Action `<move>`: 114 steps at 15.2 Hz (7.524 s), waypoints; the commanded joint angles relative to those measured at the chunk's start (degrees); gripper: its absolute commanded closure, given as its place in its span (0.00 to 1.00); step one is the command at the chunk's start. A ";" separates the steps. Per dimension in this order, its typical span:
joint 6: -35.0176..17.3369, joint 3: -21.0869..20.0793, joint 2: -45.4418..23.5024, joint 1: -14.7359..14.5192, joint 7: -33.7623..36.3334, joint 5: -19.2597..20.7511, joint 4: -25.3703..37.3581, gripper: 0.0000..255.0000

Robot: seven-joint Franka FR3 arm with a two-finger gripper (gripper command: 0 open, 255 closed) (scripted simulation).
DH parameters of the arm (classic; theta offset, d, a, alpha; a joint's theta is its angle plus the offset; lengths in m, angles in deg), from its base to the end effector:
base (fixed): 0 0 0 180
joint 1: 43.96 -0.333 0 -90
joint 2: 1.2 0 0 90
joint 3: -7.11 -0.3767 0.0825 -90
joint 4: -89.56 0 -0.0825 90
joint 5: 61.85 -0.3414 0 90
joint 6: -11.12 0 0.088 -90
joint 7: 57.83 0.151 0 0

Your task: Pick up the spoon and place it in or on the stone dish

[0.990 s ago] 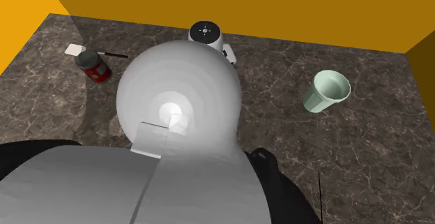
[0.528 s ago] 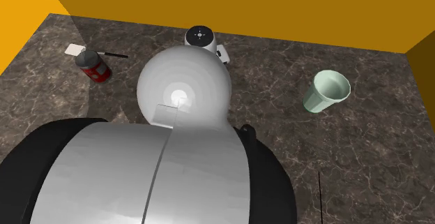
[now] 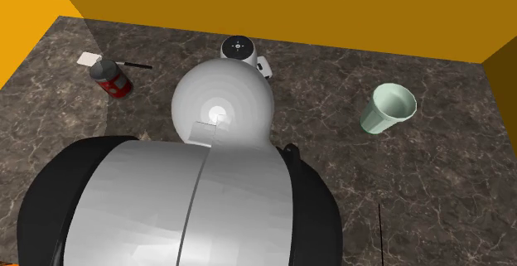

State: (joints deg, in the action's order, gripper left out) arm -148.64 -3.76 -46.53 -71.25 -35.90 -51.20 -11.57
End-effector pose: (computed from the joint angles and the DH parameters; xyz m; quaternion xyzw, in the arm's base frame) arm 0.5624 0.4254 0.1817 -0.9742 -0.1862 -0.0984 0.0808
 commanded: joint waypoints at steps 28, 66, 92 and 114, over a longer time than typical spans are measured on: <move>6.81 -2.38 9.14 1.85 -0.91 -1.76 -2.41 1.00; 3.86 -12.70 55.56 -1.45 1.51 -19.25 -49.74 1.00; -12.82 -23.05 56.63 -6.61 10.45 -25.04 -67.11 1.00; -0.26 -17.11 70.17 -14.21 6.77 -30.90 -68.18 0.00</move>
State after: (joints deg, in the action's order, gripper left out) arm -148.96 -20.89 23.59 -85.43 -29.12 -82.07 -79.75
